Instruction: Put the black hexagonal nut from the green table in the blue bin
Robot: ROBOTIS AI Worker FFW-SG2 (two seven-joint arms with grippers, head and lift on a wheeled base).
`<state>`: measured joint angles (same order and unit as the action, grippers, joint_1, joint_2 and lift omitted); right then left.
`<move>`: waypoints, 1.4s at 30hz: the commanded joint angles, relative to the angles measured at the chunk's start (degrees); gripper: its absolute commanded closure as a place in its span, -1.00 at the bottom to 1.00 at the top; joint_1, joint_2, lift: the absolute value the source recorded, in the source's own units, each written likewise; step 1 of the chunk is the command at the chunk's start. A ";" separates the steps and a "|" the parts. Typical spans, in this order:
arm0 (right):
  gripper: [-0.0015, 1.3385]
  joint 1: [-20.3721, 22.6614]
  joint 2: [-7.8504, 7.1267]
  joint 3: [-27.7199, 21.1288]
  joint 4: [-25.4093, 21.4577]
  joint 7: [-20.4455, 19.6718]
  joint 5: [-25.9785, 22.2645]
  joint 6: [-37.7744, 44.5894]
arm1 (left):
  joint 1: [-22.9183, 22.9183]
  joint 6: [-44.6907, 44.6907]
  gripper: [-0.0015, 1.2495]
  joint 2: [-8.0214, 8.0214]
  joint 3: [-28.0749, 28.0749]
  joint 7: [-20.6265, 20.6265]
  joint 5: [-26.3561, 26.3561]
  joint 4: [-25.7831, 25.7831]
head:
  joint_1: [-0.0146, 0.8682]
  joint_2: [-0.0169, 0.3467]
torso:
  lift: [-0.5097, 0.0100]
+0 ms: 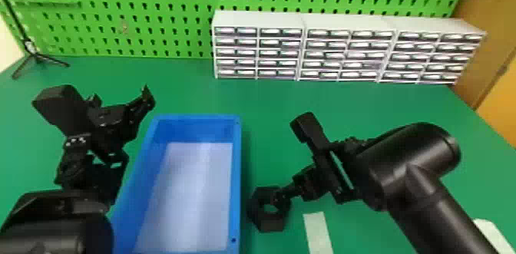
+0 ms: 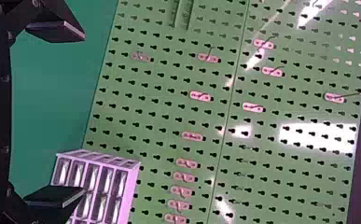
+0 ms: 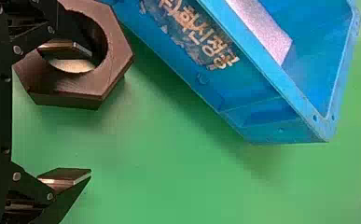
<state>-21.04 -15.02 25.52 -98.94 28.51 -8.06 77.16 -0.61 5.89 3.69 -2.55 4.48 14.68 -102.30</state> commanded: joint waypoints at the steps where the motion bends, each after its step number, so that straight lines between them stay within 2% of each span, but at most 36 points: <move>1: -0.44 -0.05 -0.01 0.23 1.03 0.76 0.68 -0.79 | -0.01 0.00 -0.80 0.00 0.00 0.00 0.00 0.00 | 0.60 -0.86 | 0.59; 9: -0.44 -0.40 -0.10 1.02 1.91 3.04 2.61 -1.67 | -0.01 0.00 -0.80 0.00 0.00 0.00 0.00 0.00 | 0.60 -0.86 | 0.59; 42: -0.44 0.12 -0.54 1.81 3.84 6.03 5.43 -2.46 | -0.09 0.00 -0.80 0.00 0.09 0.00 0.00 0.09 | 0.60 -0.86 | 0.59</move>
<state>-20.92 -15.55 27.30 -95.11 34.45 -2.97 74.75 -0.75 5.89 3.69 -2.45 4.48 14.68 -102.21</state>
